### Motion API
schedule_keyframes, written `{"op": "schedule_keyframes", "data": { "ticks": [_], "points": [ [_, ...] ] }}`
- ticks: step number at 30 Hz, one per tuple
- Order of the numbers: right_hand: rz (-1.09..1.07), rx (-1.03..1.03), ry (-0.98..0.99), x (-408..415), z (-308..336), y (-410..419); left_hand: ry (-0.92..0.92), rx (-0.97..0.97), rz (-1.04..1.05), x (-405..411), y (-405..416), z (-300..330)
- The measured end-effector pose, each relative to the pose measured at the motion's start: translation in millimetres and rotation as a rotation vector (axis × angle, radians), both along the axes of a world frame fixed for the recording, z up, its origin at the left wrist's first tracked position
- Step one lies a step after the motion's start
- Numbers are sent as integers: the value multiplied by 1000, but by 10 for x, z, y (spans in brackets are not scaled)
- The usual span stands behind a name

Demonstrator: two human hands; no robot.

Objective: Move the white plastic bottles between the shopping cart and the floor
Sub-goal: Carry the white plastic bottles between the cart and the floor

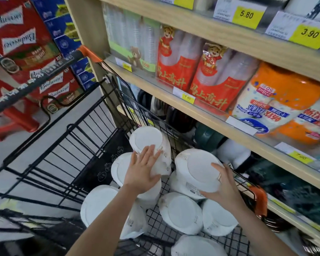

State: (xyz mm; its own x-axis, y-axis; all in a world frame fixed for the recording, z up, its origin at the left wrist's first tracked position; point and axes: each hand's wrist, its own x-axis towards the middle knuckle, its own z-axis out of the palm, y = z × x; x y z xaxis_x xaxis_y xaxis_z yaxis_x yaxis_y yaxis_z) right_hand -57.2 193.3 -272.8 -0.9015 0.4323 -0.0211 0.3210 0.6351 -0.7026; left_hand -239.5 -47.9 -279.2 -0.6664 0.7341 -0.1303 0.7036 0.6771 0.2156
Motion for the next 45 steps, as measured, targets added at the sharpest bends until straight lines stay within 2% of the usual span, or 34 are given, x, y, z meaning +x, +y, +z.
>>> {"op": "schedule_keyframes", "data": {
  "ticks": [8, 12, 16, 18, 22, 27, 30, 34, 40, 45],
  "points": [
    [-31, -109, -90, 39, 33, -60, -10, -9, -6, 3, 2, 8],
    [3, -155, -214, -11, 239, -39, -80, -48, 7, 19, 22, 104],
    [57, -214, -385, 1, 606, 34, -115, -49, 5, 68, 214, 479],
    [60, -310, -421, 84, 870, 76, -110, -13, -62, 110, 433, 722],
    [-3, -234, -553, 532, 1401, 207, -184, 90, -251, 423, 1005, 1117],
    [-227, -207, -507, 1531, 1778, 328, -235, 190, -495, 1251, 1634, 1440],
    [-406, -311, -383, 2316, 1723, 322, -274, 221, -610, 1886, 1896, 1506],
    [-575, -330, -308, 3439, 1584, 308, -293, 202, -805, 2778, 2204, 1470],
    [-805, -362, -300, 5184, 1465, 229, -312, 186, -955, 4412, 2642, 1366],
    [-970, -356, -215, 6567, 1489, 225, -369, 198, -1047, 5916, 2905, 1260]
  ]
}}
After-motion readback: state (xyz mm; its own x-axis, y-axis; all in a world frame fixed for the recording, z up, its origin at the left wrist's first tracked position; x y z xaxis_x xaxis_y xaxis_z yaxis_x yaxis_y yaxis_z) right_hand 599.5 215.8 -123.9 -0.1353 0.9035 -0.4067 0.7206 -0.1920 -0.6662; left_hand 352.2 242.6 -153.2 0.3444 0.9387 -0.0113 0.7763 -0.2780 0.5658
